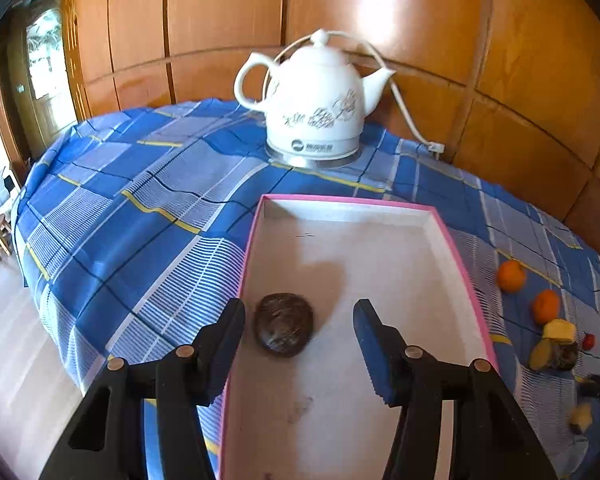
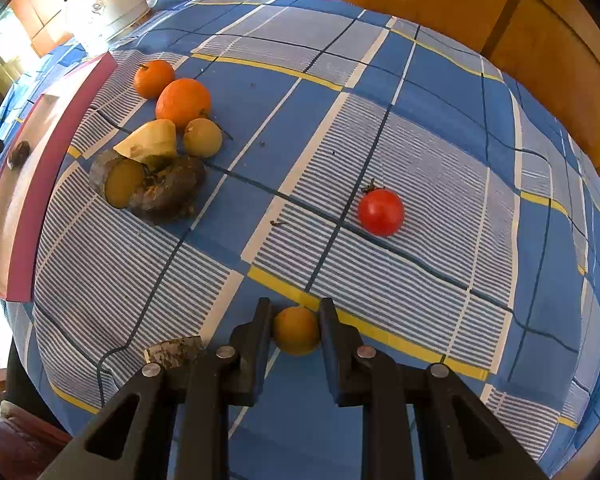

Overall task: Organize fruits
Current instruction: 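Release the dark fruit into the tray with the left tool while the right places the yellow fruit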

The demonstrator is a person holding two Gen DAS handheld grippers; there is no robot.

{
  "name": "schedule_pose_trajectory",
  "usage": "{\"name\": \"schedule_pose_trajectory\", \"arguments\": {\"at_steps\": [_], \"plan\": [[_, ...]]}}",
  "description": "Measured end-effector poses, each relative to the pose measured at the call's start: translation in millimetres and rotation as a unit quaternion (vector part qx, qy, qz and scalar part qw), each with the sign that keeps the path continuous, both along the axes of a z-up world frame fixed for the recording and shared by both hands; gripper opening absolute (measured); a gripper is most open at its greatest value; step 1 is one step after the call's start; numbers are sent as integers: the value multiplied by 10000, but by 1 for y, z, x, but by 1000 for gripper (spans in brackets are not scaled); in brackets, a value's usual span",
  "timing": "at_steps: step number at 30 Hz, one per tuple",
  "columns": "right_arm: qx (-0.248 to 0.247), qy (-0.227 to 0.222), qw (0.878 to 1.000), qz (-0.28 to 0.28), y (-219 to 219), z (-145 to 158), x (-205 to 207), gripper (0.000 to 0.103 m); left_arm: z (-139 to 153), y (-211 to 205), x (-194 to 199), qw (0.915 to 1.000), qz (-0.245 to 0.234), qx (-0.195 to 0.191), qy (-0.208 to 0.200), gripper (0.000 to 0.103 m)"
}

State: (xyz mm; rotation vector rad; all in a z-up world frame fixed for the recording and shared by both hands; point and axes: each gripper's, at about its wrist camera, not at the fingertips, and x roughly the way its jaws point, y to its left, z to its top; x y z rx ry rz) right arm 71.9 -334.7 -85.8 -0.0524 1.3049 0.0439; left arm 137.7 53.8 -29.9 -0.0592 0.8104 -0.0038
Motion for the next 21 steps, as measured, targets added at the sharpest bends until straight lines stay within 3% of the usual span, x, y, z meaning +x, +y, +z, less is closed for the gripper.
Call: {"name": "schedule_pose_trajectory", "arguments": {"at_steps": [14,21], "plan": [[-453,-253,9984,216,27,4,-7,23,25,-43,-62,9979,-485,43,-417,73],[-557,-328,9975,275,40,10,-12,23,25,-44,-74,9979,-516,66,-391,73]]}}
